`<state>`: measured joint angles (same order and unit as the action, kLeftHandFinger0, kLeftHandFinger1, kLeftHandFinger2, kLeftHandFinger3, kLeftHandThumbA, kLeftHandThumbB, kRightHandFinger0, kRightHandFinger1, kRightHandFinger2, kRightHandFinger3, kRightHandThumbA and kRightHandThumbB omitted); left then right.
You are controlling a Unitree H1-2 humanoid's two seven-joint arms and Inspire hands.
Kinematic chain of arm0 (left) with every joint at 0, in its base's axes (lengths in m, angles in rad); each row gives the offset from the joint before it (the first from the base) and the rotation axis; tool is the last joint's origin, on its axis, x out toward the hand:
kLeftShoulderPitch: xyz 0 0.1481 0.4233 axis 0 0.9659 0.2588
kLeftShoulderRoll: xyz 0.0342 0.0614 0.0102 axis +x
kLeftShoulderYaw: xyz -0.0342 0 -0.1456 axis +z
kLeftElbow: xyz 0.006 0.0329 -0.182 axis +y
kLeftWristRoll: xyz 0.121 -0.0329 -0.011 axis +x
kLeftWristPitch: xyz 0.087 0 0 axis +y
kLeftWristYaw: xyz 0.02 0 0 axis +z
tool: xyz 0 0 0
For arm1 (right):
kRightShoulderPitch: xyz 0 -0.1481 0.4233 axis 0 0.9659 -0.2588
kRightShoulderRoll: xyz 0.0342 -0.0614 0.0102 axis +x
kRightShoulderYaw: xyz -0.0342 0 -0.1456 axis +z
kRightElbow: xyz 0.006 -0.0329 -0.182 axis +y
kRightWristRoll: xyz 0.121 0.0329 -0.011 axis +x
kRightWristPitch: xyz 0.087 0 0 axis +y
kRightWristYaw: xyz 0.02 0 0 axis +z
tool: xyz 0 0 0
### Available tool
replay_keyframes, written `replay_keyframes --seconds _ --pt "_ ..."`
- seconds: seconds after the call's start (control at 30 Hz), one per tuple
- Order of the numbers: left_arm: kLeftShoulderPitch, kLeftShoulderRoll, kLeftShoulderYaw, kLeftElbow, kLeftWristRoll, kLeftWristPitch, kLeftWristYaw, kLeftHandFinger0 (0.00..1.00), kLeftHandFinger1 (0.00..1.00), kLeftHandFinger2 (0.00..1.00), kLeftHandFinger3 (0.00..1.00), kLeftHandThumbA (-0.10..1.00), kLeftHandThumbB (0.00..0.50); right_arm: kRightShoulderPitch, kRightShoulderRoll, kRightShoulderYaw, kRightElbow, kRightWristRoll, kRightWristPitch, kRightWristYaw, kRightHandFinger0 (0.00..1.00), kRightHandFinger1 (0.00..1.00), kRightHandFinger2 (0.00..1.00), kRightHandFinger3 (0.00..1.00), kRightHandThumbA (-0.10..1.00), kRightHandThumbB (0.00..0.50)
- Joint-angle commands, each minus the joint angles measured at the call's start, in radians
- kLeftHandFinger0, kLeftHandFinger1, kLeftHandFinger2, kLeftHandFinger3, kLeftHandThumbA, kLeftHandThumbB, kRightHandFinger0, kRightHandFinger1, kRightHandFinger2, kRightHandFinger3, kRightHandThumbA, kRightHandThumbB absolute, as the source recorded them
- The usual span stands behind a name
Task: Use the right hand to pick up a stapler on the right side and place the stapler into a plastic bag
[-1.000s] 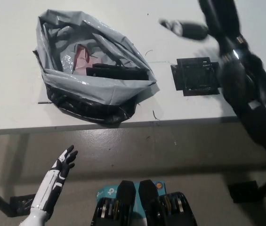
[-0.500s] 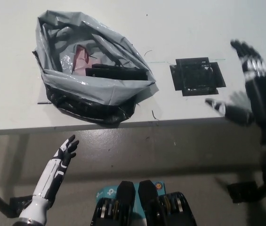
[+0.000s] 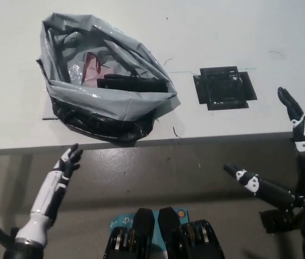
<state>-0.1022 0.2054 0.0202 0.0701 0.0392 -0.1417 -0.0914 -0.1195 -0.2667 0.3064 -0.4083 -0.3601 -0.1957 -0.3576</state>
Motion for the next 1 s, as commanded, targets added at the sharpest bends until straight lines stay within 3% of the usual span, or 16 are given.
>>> replay_keyframes --seconds 0.0,0.17,0.2,0.23,0.37,0.4,0.47,0.57,0.67,0.97 --pt "0.003 0.013 0.021 -0.038 -0.045 0.004 -0.012 1.0 1.0 1.0 1.0 1.0 0.11 -0.028 0.056 -0.034 0.145 0.154 -0.117 0.044 1.0 1.0 1.0 1.0 1.0 0.162" --pt "0.014 0.01 0.02 -0.055 -0.043 0.026 -0.011 1.0 1.0 1.0 1.0 1.0 0.109 -0.025 0.084 -0.053 0.233 0.127 -0.152 0.058 1.0 1.0 1.0 1.0 1.0 0.158" --pt "0.028 0.009 0.019 -0.054 -0.051 0.02 -0.015 1.0 1.0 1.0 1.0 1.0 0.1 -0.012 0.096 -0.052 0.298 0.171 -0.155 0.081 1.0 1.0 1.0 1.0 0.95 0.184" --pt "0.038 0.008 0.018 -0.052 -0.055 0.015 -0.018 1.0 1.0 1.0 1.0 1.0 0.099 -0.004 0.102 -0.051 0.344 0.189 -0.163 0.088 1.0 1.0 1.0 1.0 0.91 0.168" --pt "0.063 0.004 0.014 -0.052 -0.065 0.005 -0.019 1.0 1.0 1.0 1.0 1.0 0.092 0.011 0.124 -0.067 0.472 0.242 -0.182 0.124 1.0 1.0 1.0 1.0 0.9 0.186" --pt "0.073 0.002 0.013 -0.052 -0.067 0.003 -0.02 1.0 1.0 1.0 1.0 1.0 0.079 0.011 0.13 -0.071 0.538 0.272 -0.21 0.145 1.0 1.0 1.0 1.0 0.89 0.15" --pt "0.081 0.001 0.011 -0.054 -0.068 0.003 -0.02 1.0 1.0 1.0 1.0 1.0 0.078 0.012 0.134 -0.076 0.576 0.286 -0.227 0.159 1.0 1.0 1.0 1.0 0.89 0.146" --pt "0.107 -0.004 0.005 -0.059 -0.067 0.002 -0.02 1.0 1.0 1.0 1.0 1.0 0.095 0.032 0.127 -0.08 0.63 0.301 -0.237 0.199 1.0 1.0 1.0 1.0 0.81 0.084" --pt "0.127 -0.006 0.001 -0.058 -0.071 -0.007 -0.024 1.0 1.0 1.0 1.0 1.0 0.094 0.06 0.129 -0.083 0.63 0.315 -0.233 0.223 1.0 1.0 1.0 1.0 0.77 0.096" --pt "0.164 0.005 -0.001 -0.06 -0.065 -0.014 -0.033 1.0 1.0 1.0 1.0 1.0 0.09 0.12 0.139 -0.087 0.634 0.3 -0.215 0.255 1.0 1.0 1.0 1.0 0.84 0.144"
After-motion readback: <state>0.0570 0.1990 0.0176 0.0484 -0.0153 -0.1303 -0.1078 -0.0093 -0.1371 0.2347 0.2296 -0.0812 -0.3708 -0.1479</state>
